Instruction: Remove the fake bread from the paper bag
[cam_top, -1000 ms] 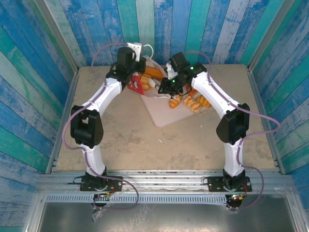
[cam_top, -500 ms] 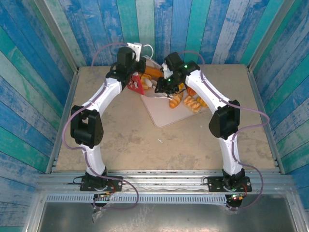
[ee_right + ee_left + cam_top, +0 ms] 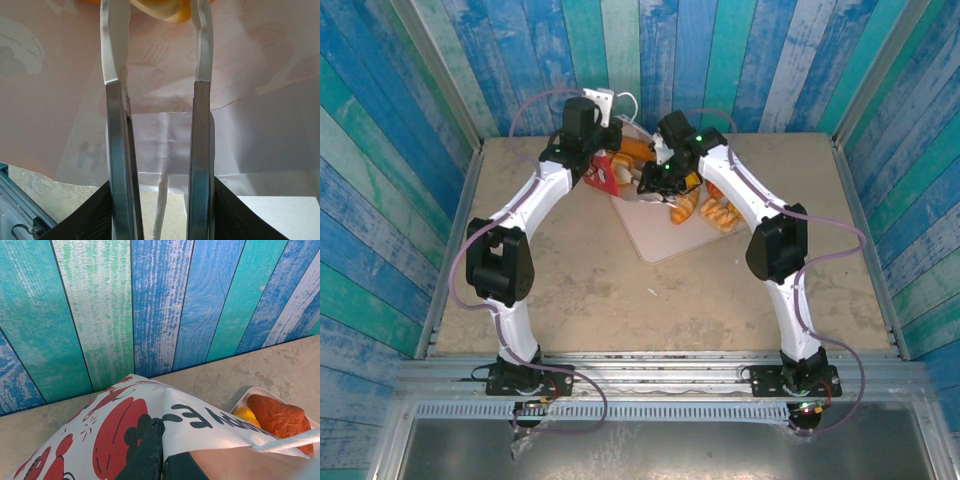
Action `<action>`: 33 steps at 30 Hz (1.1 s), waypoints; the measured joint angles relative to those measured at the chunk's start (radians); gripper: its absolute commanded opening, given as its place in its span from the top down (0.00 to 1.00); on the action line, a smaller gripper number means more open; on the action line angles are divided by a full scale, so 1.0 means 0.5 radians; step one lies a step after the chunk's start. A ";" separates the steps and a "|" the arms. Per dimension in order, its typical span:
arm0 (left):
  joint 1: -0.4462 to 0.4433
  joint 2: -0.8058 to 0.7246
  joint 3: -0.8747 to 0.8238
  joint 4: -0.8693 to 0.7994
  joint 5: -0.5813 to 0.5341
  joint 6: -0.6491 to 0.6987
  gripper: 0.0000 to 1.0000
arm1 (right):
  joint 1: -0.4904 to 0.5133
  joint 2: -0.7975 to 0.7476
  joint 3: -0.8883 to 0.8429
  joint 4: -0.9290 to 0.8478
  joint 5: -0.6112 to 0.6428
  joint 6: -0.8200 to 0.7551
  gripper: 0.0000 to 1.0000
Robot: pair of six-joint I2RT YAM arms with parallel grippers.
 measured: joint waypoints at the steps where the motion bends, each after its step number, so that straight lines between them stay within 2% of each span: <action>1: 0.000 0.000 0.000 0.000 0.000 0.000 1.00 | 0.000 0.007 0.005 0.002 -0.006 0.001 0.55; 25: 0.000 0.000 -0.003 0.001 0.003 -0.002 1.00 | -0.013 0.103 0.098 0.066 -0.066 0.023 0.54; 33: 0.000 0.000 -0.003 -0.001 0.004 -0.001 1.00 | -0.013 0.127 0.098 0.069 -0.077 0.021 0.67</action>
